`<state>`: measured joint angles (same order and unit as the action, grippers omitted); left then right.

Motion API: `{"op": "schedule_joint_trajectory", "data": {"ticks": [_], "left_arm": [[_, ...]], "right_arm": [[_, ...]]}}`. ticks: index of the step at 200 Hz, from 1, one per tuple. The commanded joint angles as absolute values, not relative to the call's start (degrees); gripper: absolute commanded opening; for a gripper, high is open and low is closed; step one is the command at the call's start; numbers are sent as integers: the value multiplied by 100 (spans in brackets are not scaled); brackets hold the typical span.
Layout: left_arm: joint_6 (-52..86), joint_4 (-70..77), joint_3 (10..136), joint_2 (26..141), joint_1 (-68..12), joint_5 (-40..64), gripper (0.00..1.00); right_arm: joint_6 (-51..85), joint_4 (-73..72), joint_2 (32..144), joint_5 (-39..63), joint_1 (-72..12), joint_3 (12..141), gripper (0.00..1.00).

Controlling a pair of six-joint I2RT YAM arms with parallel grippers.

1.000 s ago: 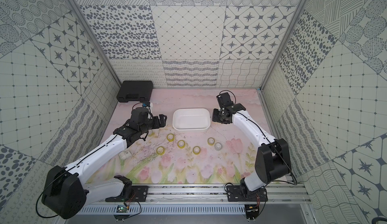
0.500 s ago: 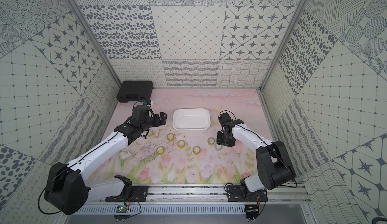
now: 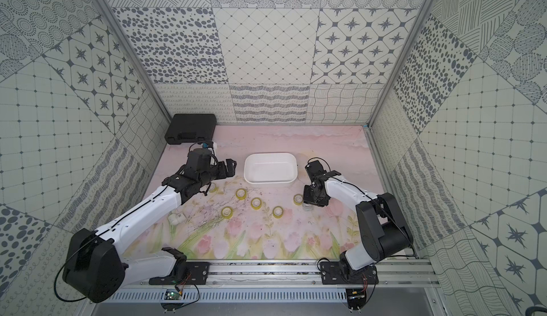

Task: Put the transparent tape into the storage box
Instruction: Pick up the tape at the center of the board.

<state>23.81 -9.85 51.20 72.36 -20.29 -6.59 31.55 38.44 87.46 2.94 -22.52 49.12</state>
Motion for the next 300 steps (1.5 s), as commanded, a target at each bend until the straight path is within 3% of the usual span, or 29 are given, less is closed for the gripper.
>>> {"op": "schedule_joint_trajectory", "data": {"ticks": [1, 81, 148, 174, 203, 248, 276, 300], "left_arm": [[2364, -1061, 5100, 7182, -2048, -694, 99], [2408, -967, 5045, 7203, -2056, -644, 99], [2327, -931, 5041, 7192, -2057, -659, 99], [2286, -958, 5045, 7161, -2050, -676, 99], [2276, -950, 4996, 7130, -2056, -744, 99], [2335, -743, 4840, 6998, -2058, -909, 99], [2235, -259, 4586, 6825, -2056, -726, 99], [2614, -330, 4637, 6848, -2047, -1170, 99]], "right_arm": [[3234, 3881, 8748, 263, -2296, 4672, 40], [3270, 4337, 8149, 86, -2304, 4646, 43], [3229, 3817, 8712, 70, -2311, 4638, 40], [3217, 3761, 8819, 70, -2345, 4611, 30], [3243, 3824, 8669, 68, -2351, 4500, 0], [3091, 4478, 8266, -232, -2361, 4997, 0], [2857, 5036, 8068, -548, -2364, 5914, 0], [2587, 5305, 8320, -540, -2387, 6892, 0]]}}
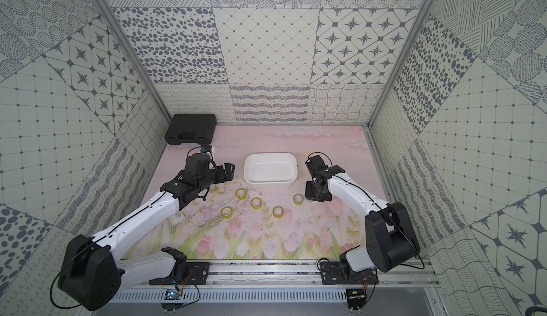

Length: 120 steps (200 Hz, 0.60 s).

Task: Put the transparent tape into the storage box
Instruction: Pick up the tape at the center of the board.

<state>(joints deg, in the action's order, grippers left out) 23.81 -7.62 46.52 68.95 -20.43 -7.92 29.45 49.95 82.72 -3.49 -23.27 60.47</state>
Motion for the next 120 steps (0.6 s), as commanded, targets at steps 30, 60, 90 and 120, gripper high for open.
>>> {"op": "schedule_joint_trajectory", "data": {"ticks": [30, 60, 90, 120], "left_arm": [[2885, -602, 4898, 6935, -2056, -1354, 99], [2992, -419, 4668, 6681, -2043, -1665, 99], [2447, -468, 4588, 6574, -2048, -1347, 99], [2276, -998, 4872, 6738, -2051, -1248, 99]], "right_arm": [[2146, 5428, 9178, -501, -2597, 8099, 0], [1865, 5424, 10196, -464, -2876, 9154, 0], [1704, 5441, 11052, -541, -3078, 9801, 0], [1588, 5422, 11703, -781, -3105, 10174, 0]]}}
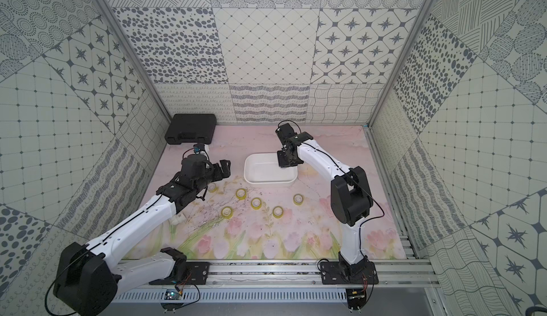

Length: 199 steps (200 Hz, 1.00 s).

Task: Put the transparent tape into the storage box
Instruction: Place the tape in the storage box.

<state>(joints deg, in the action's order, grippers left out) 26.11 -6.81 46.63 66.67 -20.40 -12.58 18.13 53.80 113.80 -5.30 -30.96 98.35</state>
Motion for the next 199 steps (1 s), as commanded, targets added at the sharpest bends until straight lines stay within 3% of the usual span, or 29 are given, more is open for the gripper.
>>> {"op": "schedule_joint_trajectory", "data": {"ticks": [1, 74, 172, 199], "left_arm": [[2276, -1005, 4870, 6744, -2054, -1244, 99], [2294, -1226, 5097, 7040, -2057, -1143, 99], [2294, -1225, 5230, 7311, -2060, -1090, 99], [2310, -1248, 5239, 7339, -2052, -1100, 99]], "right_arm": [[1589, 5418, 11722, -786, -3104, 10185, 0], [1373, 5406, 12746, -1330, -3094, 10961, 0], [1327, 5428, 13297, -1354, -3034, 11235, 0], [1327, 5430, 13283, -1357, -3032, 11221, 14]]}}
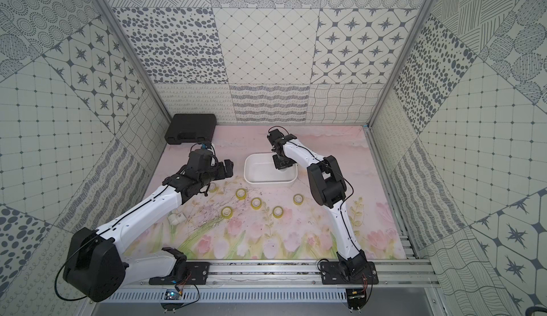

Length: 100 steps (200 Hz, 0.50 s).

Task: Put the transparent tape into the storage box
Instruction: Place the tape in the storage box.

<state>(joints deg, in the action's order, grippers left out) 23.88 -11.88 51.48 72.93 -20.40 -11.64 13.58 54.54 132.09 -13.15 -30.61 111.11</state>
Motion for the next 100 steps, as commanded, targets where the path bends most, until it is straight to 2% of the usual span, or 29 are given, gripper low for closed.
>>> {"op": "schedule_joint_trajectory", "data": {"ticks": [1, 32, 100], "left_arm": [[2315, -1252, 5239, 7339, -2050, -1104, 99], [2329, -1288, 5232, 7358, -2055, -1142, 99], [2460, -1384, 5089, 7294, -2052, -1424, 99]], "right_arm": [[1327, 5426, 13282, -1355, -3032, 11218, 15], [1310, 5423, 13211, -1332, -3023, 11224, 31], [1403, 5422, 12596, -1144, -3028, 11295, 33]]}}
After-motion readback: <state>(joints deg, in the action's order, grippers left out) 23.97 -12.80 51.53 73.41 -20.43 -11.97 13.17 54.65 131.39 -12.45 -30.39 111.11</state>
